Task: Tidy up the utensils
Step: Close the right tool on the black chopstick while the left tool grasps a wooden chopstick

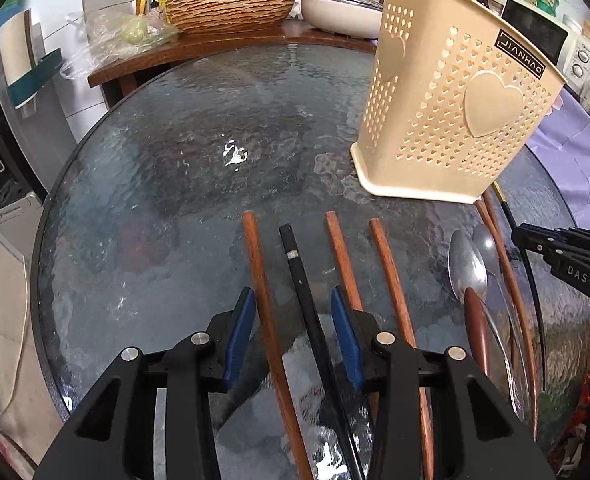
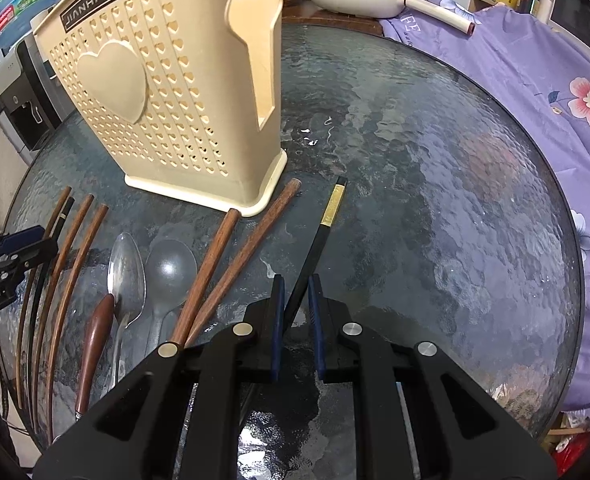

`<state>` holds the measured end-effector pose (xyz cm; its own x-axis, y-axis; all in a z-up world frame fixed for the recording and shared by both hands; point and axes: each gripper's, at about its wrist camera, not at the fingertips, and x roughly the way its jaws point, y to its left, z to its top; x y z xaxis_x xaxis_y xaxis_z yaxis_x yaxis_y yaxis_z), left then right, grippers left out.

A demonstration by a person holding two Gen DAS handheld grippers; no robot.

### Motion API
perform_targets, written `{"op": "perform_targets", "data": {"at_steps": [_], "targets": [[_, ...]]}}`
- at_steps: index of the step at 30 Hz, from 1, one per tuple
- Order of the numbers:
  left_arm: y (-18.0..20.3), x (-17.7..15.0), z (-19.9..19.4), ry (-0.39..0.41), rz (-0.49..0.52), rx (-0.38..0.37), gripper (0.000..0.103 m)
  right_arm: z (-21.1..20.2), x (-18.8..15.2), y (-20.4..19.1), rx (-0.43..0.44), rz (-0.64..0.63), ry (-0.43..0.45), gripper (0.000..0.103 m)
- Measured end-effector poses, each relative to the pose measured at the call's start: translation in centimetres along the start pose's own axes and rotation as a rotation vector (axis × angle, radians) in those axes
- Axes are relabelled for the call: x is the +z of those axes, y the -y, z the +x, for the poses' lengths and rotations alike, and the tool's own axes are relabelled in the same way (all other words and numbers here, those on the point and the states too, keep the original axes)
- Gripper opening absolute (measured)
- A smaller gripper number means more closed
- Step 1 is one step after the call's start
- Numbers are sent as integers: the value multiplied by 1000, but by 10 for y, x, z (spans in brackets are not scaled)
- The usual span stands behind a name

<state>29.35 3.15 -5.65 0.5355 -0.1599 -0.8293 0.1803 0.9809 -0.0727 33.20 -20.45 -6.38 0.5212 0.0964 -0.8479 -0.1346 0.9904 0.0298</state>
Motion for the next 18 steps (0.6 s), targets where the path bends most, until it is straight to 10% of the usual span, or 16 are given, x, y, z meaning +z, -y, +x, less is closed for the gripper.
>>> {"op": "perform_targets", "data": {"at_steps": [7, 18], "targets": [[-22, 5, -11, 10, -88, -96, 39, 0, 3, 14, 76, 60, -20, 13], [-17, 3, -4, 2, -29, -24, 27, 2, 5, 9, 56, 43, -13, 13]]}}
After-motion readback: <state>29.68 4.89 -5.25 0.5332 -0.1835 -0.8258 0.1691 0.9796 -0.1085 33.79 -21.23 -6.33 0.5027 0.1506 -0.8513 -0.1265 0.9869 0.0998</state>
